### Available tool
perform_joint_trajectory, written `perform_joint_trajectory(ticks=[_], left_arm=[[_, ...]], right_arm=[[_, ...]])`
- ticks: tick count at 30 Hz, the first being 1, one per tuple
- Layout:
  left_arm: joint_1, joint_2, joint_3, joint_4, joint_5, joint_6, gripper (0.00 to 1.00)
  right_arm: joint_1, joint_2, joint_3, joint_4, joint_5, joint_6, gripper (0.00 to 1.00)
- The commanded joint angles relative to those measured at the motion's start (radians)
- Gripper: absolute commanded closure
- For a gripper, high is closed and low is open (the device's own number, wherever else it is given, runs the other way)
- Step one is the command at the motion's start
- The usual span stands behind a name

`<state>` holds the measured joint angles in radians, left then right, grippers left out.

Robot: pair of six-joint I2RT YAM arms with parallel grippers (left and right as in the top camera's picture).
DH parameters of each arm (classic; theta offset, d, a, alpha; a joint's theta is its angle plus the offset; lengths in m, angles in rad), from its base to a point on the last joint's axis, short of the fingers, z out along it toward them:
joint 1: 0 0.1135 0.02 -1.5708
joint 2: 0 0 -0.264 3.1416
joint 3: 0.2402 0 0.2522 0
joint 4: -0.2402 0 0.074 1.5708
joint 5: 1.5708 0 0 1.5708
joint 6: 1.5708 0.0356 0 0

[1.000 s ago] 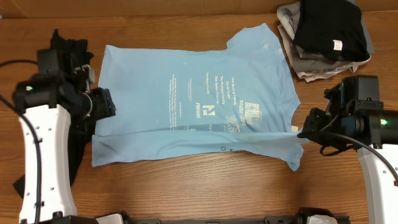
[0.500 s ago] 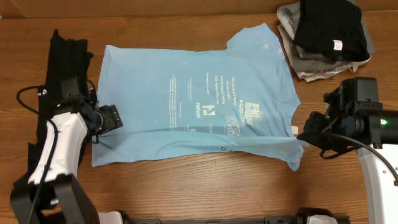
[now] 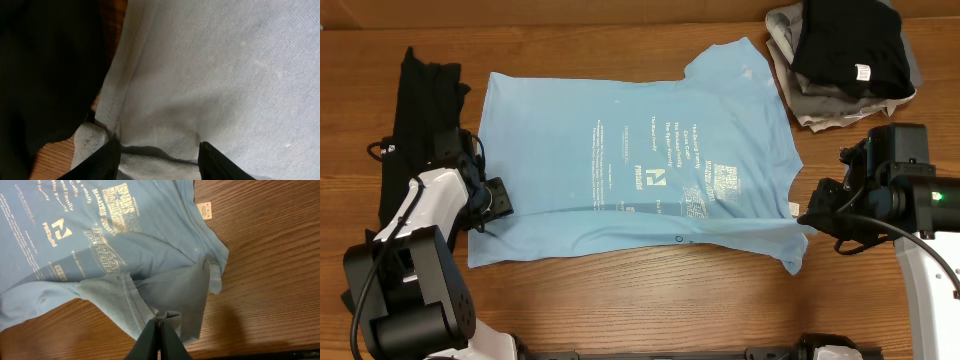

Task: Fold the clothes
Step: 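Pinch the bottom hem corners with the left and right grippers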

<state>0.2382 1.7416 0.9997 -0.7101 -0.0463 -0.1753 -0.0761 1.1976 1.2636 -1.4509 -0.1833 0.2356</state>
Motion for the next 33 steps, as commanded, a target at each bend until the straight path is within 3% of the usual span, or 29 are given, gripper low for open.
perform_joint_trajectory(ticks=[1, 8, 14, 28, 31, 33], left_arm=[[0.021, 0.003, 0.011, -0.042, -0.016, -0.035, 0.48], [0.108, 0.003, 0.029, -0.128, -0.015, -0.104, 0.51], [0.175, 0.003, 0.029, -0.095, 0.010, -0.102, 0.51], [0.177, 0.004, 0.026, -0.054, 0.047, -0.101, 0.55], [0.177, 0.004, 0.018, -0.039, 0.047, -0.101, 0.66], [0.176, 0.004, 0.018, -0.039, 0.047, -0.090, 0.88]], right_arm=[[0.002, -0.012, 0.016, 0.009, 0.000, 0.004, 0.96], [0.002, -0.012, 0.016, 0.004, 0.000, 0.004, 0.96], [0.002, -0.011, 0.016, 0.009, 0.007, 0.005, 0.96], [0.002, -0.009, 0.016, 0.009, 0.007, 0.001, 0.96], [0.002, -0.009, 0.016, 0.010, 0.007, 0.001, 0.96], [0.002, -0.009, 0.016, 0.014, 0.007, 0.001, 0.96]])
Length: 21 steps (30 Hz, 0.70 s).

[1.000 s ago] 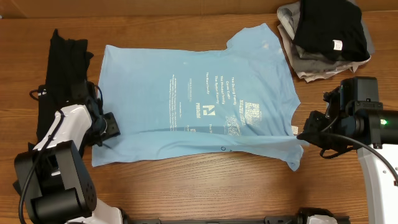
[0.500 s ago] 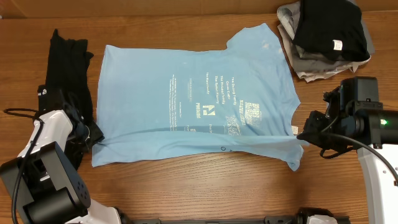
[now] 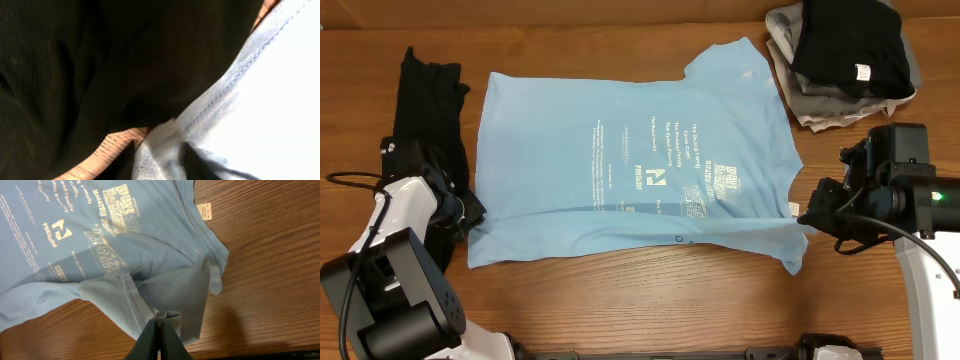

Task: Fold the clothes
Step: 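Pinch the bottom hem corners with the left and right grippers, then lift the hem with both grippers and fold it up toward the collar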

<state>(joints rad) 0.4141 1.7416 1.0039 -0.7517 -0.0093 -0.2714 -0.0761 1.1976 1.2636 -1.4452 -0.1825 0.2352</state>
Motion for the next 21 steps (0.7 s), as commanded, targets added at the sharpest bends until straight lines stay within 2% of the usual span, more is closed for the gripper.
perform_joint_trajectory(ticks=[1, 9, 21], left_arm=[[0.000, 0.004, 0.014, 0.004, 0.009, 0.013, 0.96], [0.000, 0.002, 0.057, -0.030, 0.010, 0.014, 0.96], [-0.003, -0.117, 0.522, -0.411, 0.088, 0.093, 0.96]], right_arm=[[0.002, -0.009, 0.016, 0.011, 0.006, 0.001, 0.96], [0.002, -0.009, 0.016, 0.027, 0.006, 0.001, 0.96], [0.002, -0.062, 0.101, 0.013, 0.006, 0.031, 0.96]])
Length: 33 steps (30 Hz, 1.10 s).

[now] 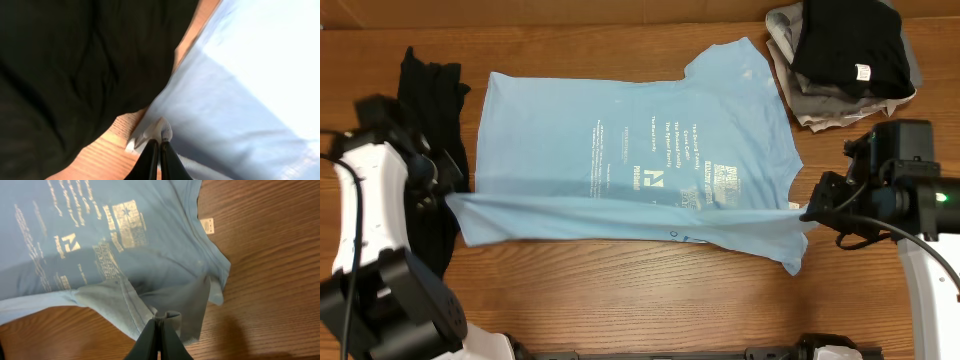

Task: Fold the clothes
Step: 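Lift the hem with both grippers and fold it up toward the collar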

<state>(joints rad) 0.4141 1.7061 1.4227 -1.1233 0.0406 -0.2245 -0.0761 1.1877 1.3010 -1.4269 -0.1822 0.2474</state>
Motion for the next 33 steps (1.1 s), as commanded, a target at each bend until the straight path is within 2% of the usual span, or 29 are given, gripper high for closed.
perform_joint_trajectory(ticks=[1, 5, 12, 17, 22, 27, 33], left_arm=[[-0.003, -0.101, 0.135, -0.064, 0.039, 0.056, 0.96], [-0.003, -0.185, 0.214, -0.138, 0.039, 0.065, 0.96], [-0.003, -0.332, 0.230, -0.196, 0.031, 0.121, 0.96], [-0.003, -0.415, 0.230, -0.237, 0.025, 0.138, 0.96], [-0.003, -0.441, 0.229, -0.296, -0.020, 0.140, 0.96], [-0.003, -0.436, 0.220, -0.351, -0.063, 0.139, 0.96], [-0.002, -0.436, 0.135, -0.332, -0.105, 0.108, 0.96]], right_arm=[[0.002, -0.061, 0.074, -0.013, 0.006, 0.022, 0.96], [0.002, -0.093, 0.093, -0.039, 0.006, 0.042, 0.96], [0.002, -0.142, 0.105, -0.108, 0.005, 0.042, 0.96], [0.002, -0.159, 0.208, -0.177, 0.006, 0.014, 0.96], [0.002, -0.155, 0.308, -0.255, 0.006, -0.019, 0.96], [0.002, -0.150, 0.293, -0.267, 0.006, -0.019, 0.96], [0.002, -0.082, 0.246, -0.266, 0.006, -0.077, 0.96]])
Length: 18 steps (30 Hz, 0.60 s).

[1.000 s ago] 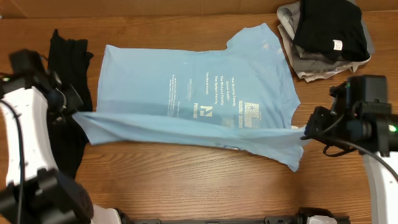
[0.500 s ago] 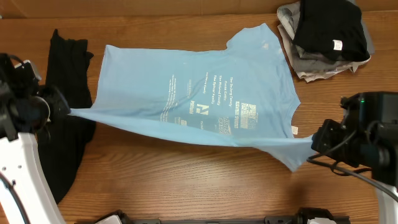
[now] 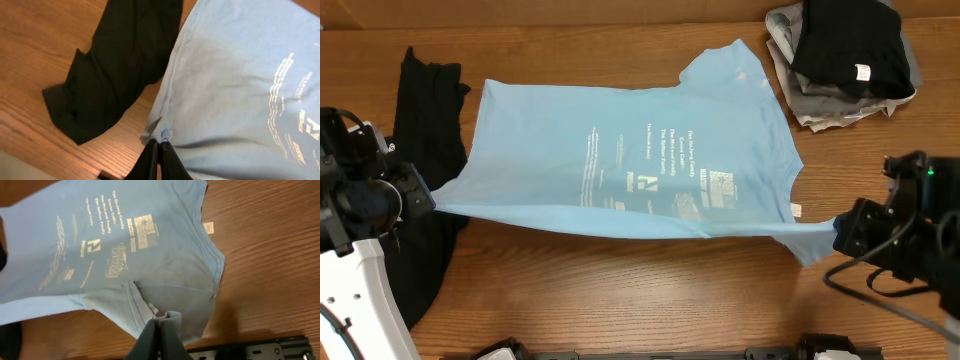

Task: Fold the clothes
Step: 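Lift the hem with both grippers and fold it up toward the collar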

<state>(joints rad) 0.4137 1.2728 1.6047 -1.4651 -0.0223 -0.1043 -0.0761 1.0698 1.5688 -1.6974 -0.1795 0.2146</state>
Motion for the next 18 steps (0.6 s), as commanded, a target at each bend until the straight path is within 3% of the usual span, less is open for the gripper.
perform_joint_trajectory(ticks=[1, 8, 18], left_arm=[[-0.002, -0.003, -0.070, 0.019, -0.042, -0.013, 0.96], [-0.002, -0.001, -0.279, 0.180, -0.041, -0.035, 0.96], [-0.005, 0.078, -0.464, 0.500, -0.028, -0.060, 0.96]], right_arm=[[0.002, 0.053, -0.026, 0.006, 0.003, -0.053, 0.96], [0.002, 0.196, -0.079, 0.087, 0.003, -0.089, 0.96], [0.002, 0.388, -0.128, 0.401, -0.009, -0.161, 0.96]])
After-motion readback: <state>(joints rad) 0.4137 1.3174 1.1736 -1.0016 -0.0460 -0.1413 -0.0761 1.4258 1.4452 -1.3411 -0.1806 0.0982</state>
